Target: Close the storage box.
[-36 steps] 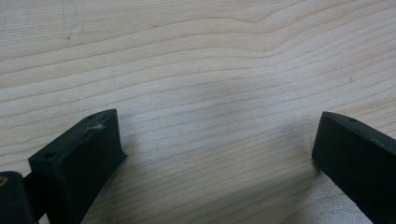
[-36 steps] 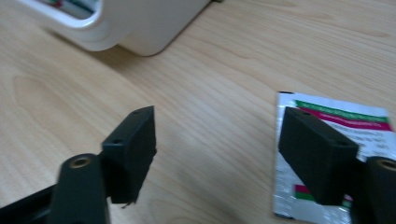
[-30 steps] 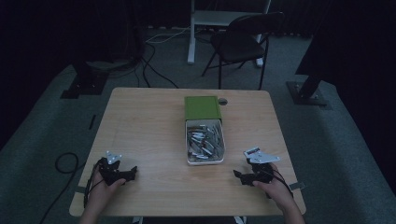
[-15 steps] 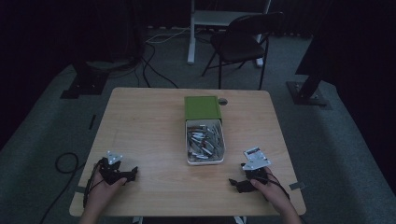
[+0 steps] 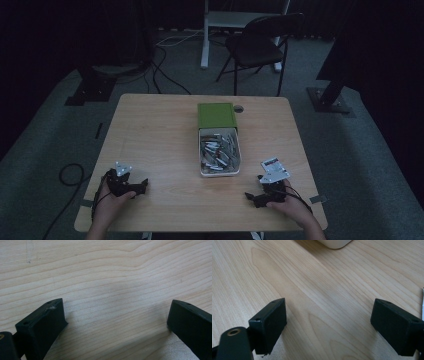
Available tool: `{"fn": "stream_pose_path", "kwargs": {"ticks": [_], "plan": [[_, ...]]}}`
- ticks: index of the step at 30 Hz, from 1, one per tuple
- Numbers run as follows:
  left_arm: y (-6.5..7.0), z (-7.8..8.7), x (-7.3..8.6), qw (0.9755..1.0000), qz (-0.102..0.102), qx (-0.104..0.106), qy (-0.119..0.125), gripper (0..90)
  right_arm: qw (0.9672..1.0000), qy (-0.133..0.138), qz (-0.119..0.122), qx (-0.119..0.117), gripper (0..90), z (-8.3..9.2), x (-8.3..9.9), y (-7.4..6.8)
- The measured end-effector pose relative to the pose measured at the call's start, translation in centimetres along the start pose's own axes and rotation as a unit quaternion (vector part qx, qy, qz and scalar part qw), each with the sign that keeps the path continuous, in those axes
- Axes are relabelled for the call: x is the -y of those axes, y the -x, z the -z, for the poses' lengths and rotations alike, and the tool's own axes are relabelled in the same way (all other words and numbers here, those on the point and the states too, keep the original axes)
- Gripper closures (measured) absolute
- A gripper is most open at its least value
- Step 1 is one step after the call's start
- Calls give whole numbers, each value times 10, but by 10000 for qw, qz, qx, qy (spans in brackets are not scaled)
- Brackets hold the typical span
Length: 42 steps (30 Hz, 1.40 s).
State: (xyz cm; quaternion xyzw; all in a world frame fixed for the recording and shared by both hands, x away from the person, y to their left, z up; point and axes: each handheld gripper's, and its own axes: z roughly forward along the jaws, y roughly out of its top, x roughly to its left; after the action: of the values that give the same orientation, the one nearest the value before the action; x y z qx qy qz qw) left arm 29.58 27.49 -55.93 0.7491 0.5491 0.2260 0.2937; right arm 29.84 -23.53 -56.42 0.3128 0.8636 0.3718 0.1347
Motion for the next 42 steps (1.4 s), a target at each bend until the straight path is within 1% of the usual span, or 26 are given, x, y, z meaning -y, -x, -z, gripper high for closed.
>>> {"fn": "stream_pose_path", "kwargs": {"ticks": [2, 5, 8, 10, 12, 13, 15, 18, 22, 24, 27, 29, 32, 33, 36, 38, 42], "plan": [[0, 0, 0, 10000, -10, 9, 2, 22, 10000, -2, 2, -1, 128, 0, 0, 0], [1, 0, 0, 9999, -106, 87, -3, 23, 10000, 1, 4, 1, 130, 0, 0, 0], [4, 0, 0, 9996, -216, 195, -9, 23, 10000, -16, -82, 0, 138, 1, -1, -1], [9, 1, -1, 9991, -329, 252, -12, 23, 9999, 57, -91, -26, 138, 3, -3, -1], [15, 1, -2, 9983, -499, 302, -32, 23, 9998, 147, -166, -6, 138, 5, -6, -1], [17, 1, -3, 9977, -594, 317, -24, 23, 9997, 180, -139, 18, 138, 6, -8, -1], [23, 2, -5, 9966, -716, 399, 11, 23, 9995, 248, -184, 46, 137, 8, -10, 0], [31, 3, -8, 9950, -847, 518, 96, 23, 9992, 316, -234, 80, 137, 11, -12, 2], [39, 3, -10, 9933, -967, 628, 119, 23, 9990, 303, -329, 89, 138, 12, -13, 3], [43, 3, -11, 9922, -1014, 721, 124, 23, 9989, 299, -352, 64, 137, 13, -14, 3], [49, 2, -12, 9907, -1066, 830, 140, 23, 9984, 369, -402, 129, 137, 14, -17, 4], [54, 1, -14, 9889, -1159, 919, 164, 23, 9980, 443, -439, 137, 137, 15, -19, 5], [61, 0, -18, 9866, -1222, 1058, 220, 23, 9978, 494, -409, 185, 138, 16, -22, 6], [63, 0, -19, 9863, -1216, 1090, 243, 23, 9977, 500, -398, 205, 137, 16, -23, 6], [71, 0, -23, 9838, -1251, 1238, 336, 23, 9973, 559, -411, 243, 137, 18, -26, 7], [76, -1, -26, 9817, -1325, 1315, 369, 23, 9968, 604, -444, 259, 136, 19, -28, 7], [86, -2, -31, 9777, -1377, 1515, 463, 23, 9962, 680, -456, 285, 135, 20, -32, 9]]}}
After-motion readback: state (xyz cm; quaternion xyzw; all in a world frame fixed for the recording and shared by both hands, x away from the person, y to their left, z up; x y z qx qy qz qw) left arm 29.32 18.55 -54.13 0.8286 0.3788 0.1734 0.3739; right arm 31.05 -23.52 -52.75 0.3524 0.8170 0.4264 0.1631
